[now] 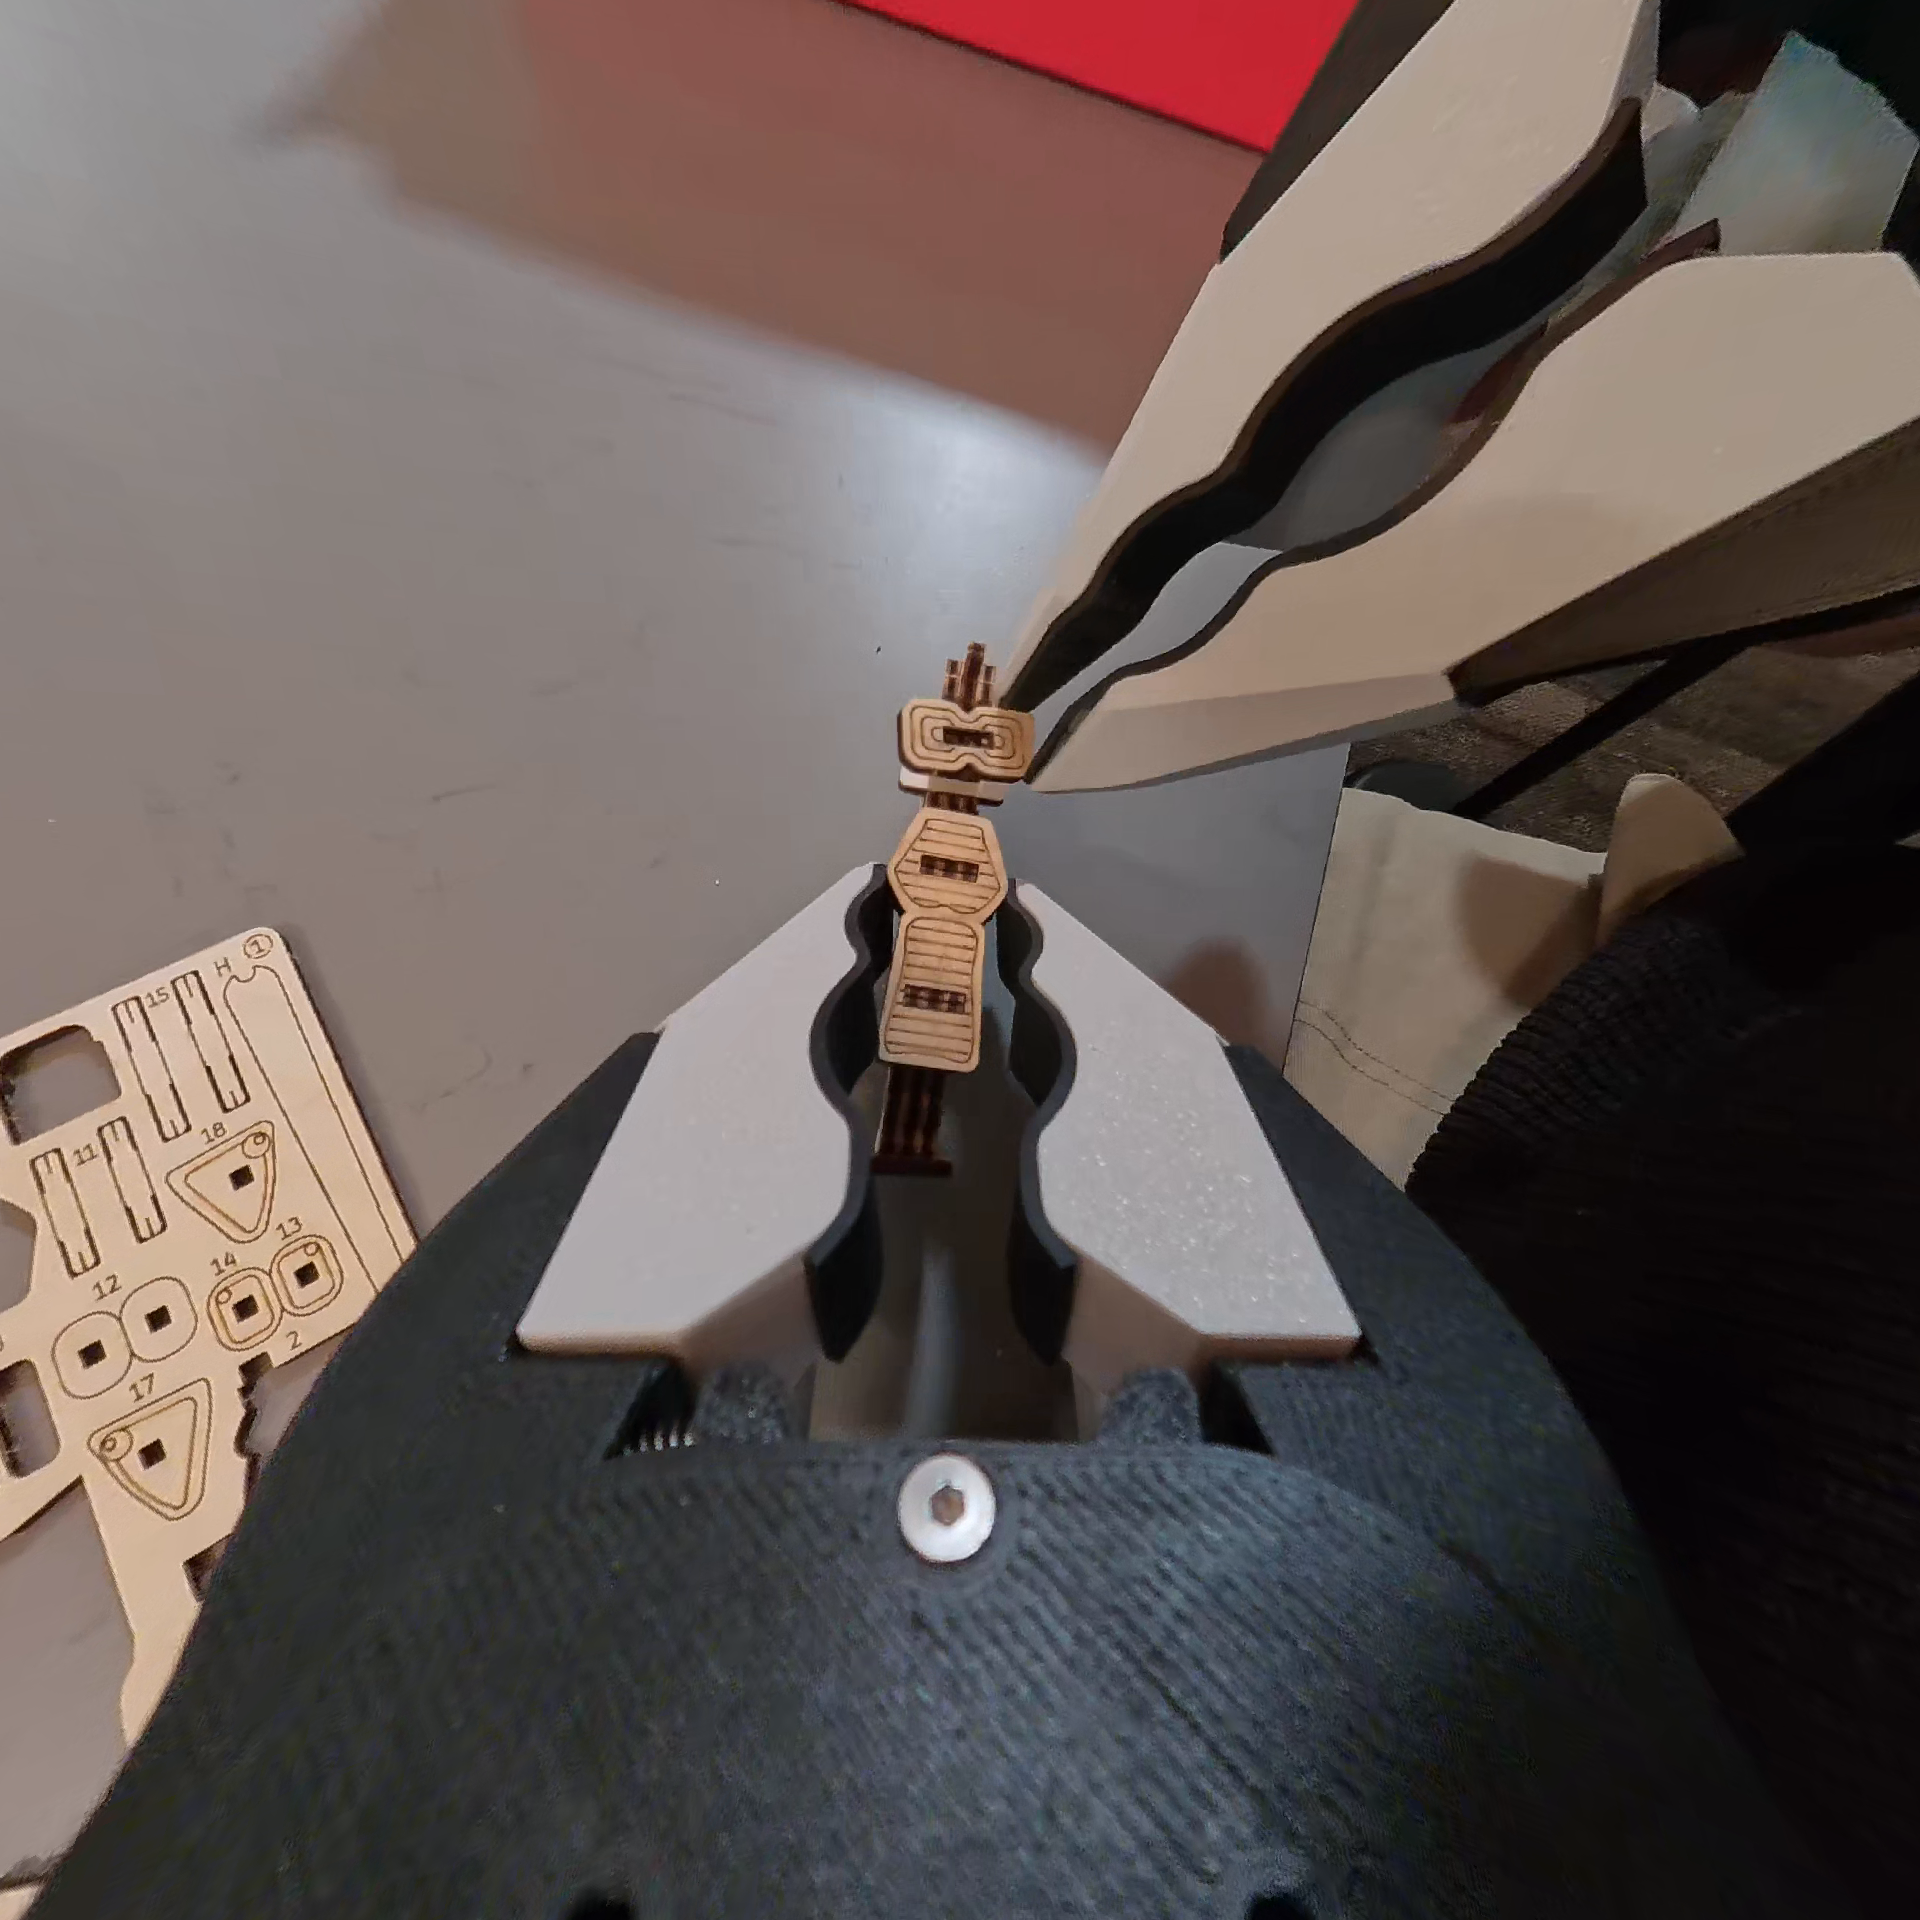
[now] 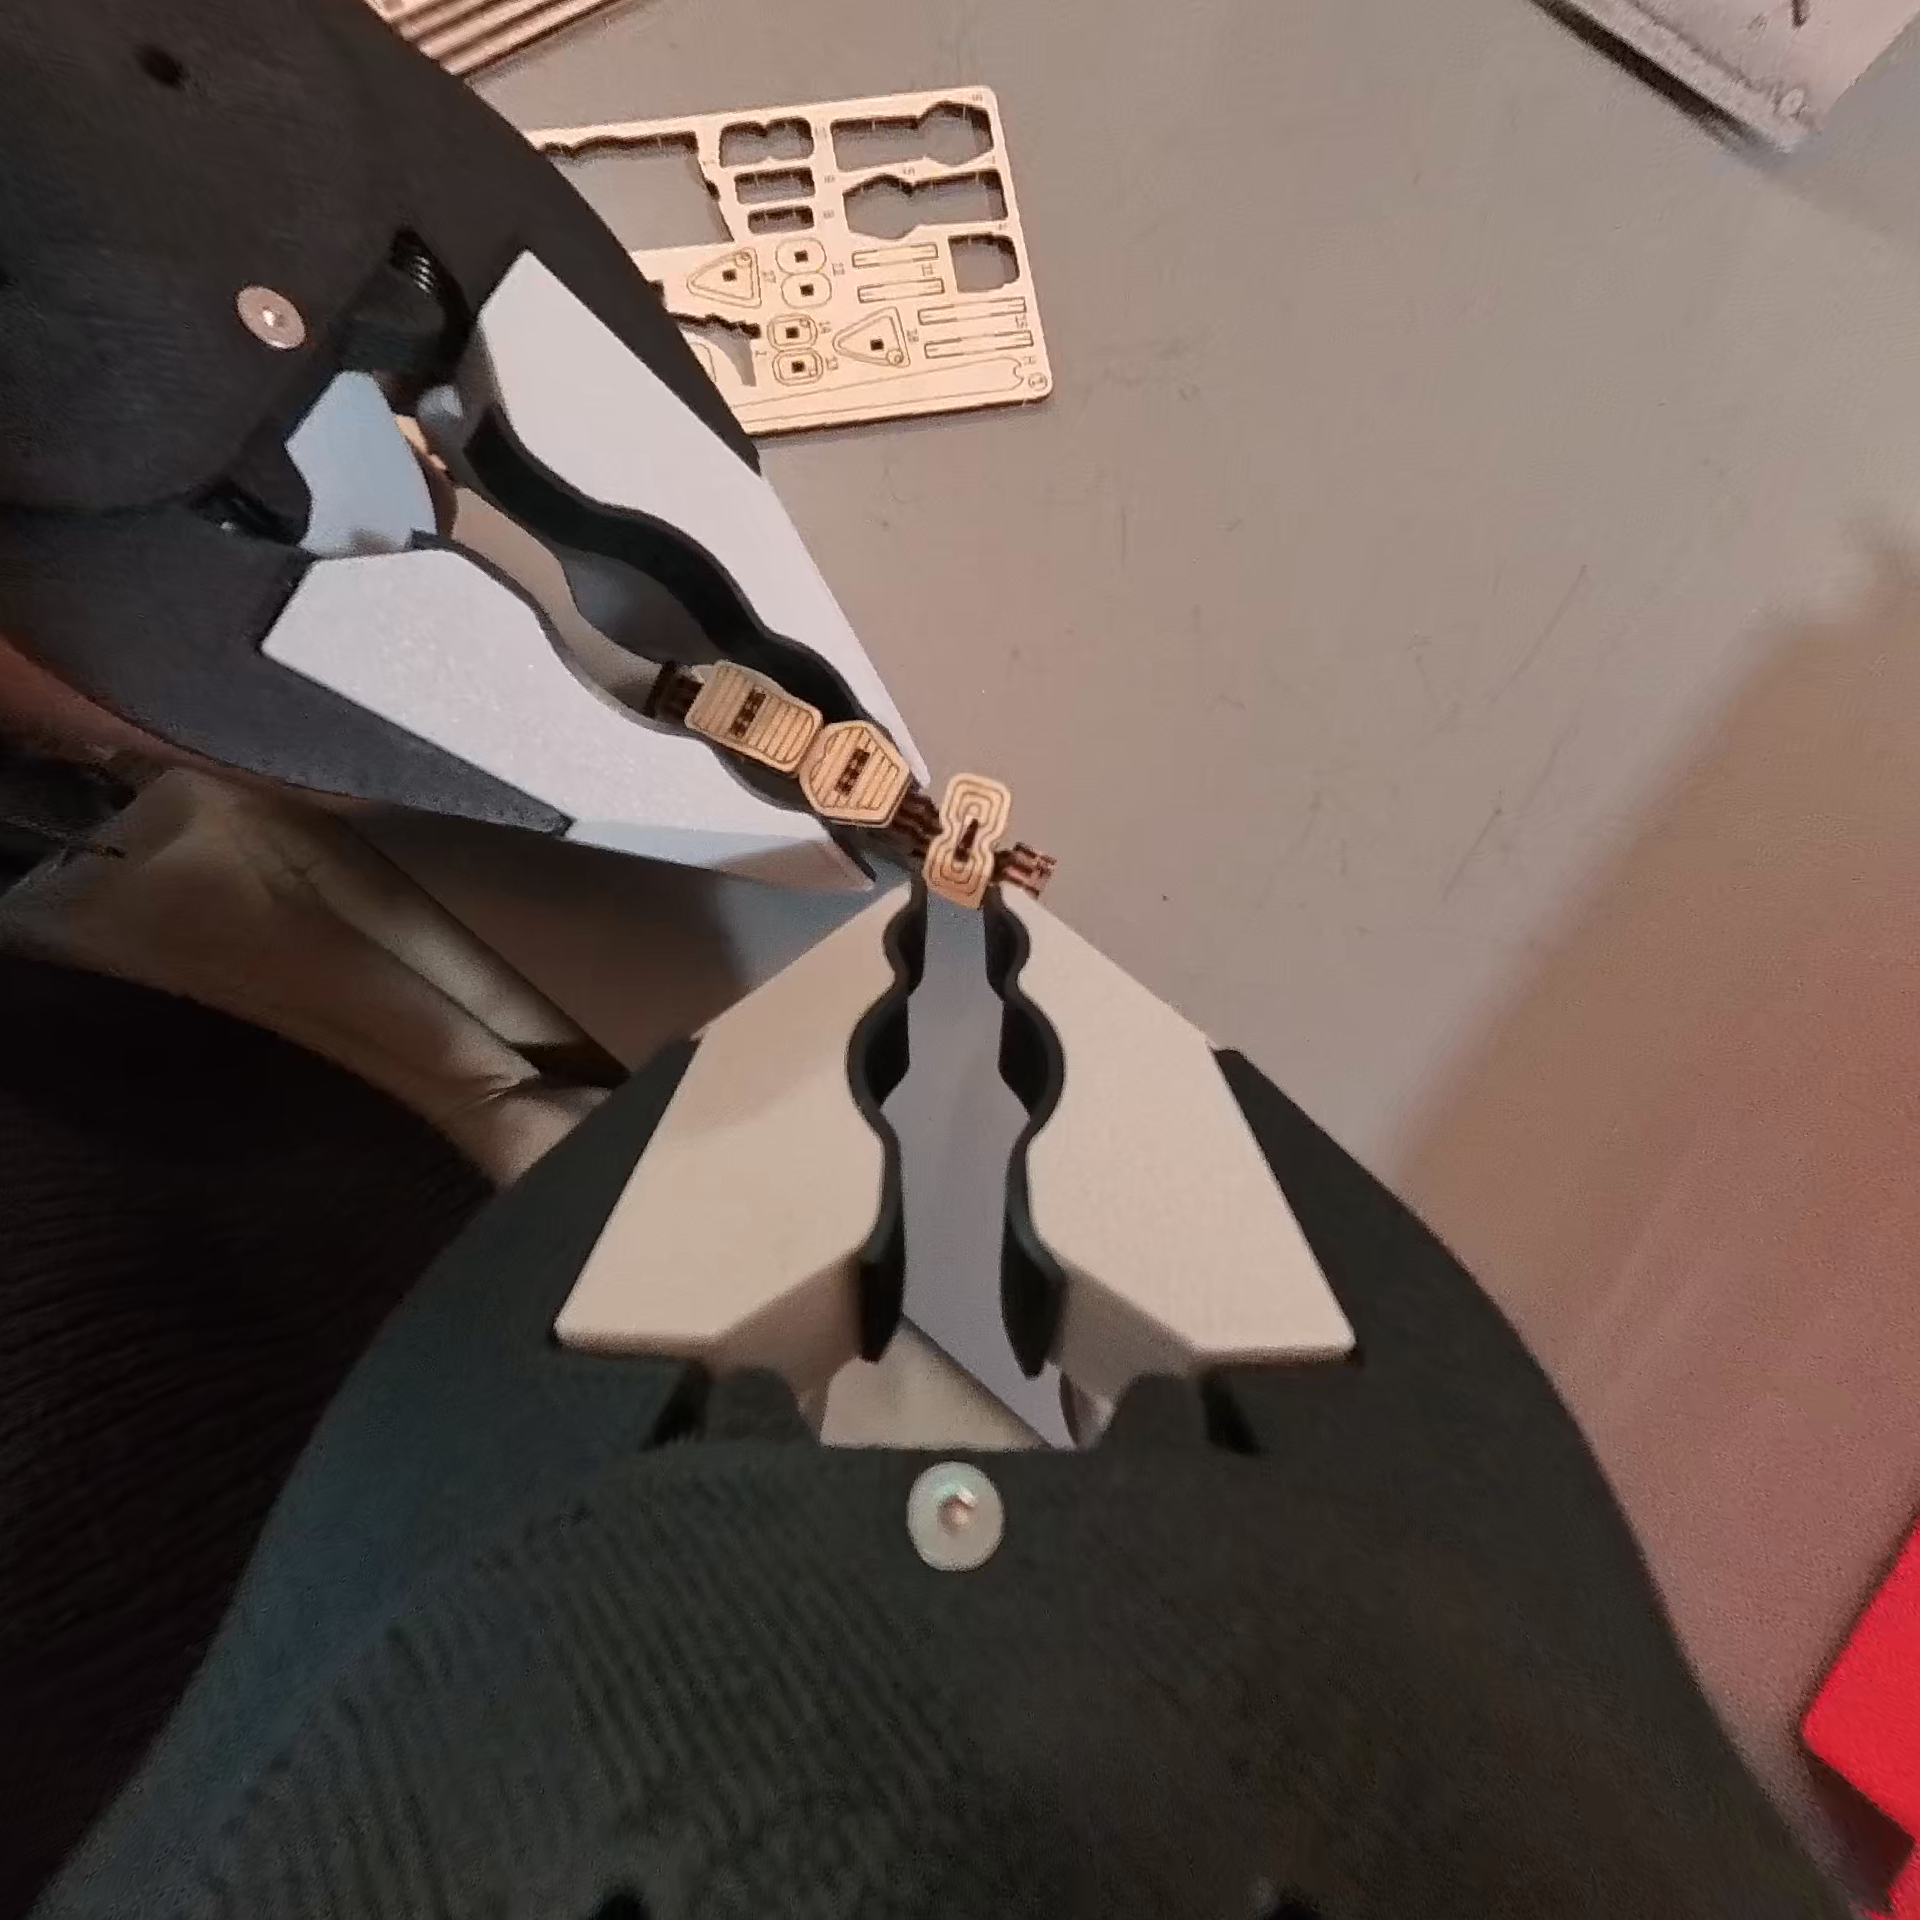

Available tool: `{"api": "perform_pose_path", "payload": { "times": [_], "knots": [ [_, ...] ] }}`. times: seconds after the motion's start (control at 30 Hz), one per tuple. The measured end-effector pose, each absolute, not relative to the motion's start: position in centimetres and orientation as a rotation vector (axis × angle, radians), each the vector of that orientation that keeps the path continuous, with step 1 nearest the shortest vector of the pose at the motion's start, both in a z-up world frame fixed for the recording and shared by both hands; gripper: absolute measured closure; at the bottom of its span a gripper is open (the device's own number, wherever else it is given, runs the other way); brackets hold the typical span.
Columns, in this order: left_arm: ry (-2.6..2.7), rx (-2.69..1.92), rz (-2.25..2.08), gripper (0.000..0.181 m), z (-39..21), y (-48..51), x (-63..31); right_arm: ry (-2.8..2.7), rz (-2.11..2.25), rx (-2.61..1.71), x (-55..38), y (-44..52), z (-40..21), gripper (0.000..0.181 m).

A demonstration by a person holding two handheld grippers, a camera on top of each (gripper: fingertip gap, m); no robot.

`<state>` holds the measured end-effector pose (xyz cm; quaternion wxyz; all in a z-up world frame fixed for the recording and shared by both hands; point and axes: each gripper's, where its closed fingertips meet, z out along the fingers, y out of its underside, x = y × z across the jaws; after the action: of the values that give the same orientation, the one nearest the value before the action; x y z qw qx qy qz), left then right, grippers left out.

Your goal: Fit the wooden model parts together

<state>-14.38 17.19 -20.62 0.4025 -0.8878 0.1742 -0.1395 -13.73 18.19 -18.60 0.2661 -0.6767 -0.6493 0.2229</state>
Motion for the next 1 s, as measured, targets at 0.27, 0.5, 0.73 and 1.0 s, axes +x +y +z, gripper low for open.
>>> {"api": "perform_pose_path", "payload": {
  "times": [0.27,0.5,0.73,1.0],
  "knots": [
    [0.437,-2.243,-0.348,0.162,-20.60,17.19,-14.28,-1.746,0.616,-1.876,-13.66,18.15,-18.70,0.170],
    [0.425,-2.250,-0.366,0.162,-20.72,17.12,-14.26,-1.754,0.590,-1.865,-13.65,18.10,-18.87,0.170],
    [0.424,-2.252,-0.374,0.162,-20.80,17.11,-14.18,-1.759,0.595,-1.856,-13.64,17.91,-18.77,0.168],
    [0.419,-2.252,-0.378,0.162,-20.82,17.10,-14.26,-1.762,0.588,-1.841,-13.49,17.97,-18.61,0.165]
  ]
}}
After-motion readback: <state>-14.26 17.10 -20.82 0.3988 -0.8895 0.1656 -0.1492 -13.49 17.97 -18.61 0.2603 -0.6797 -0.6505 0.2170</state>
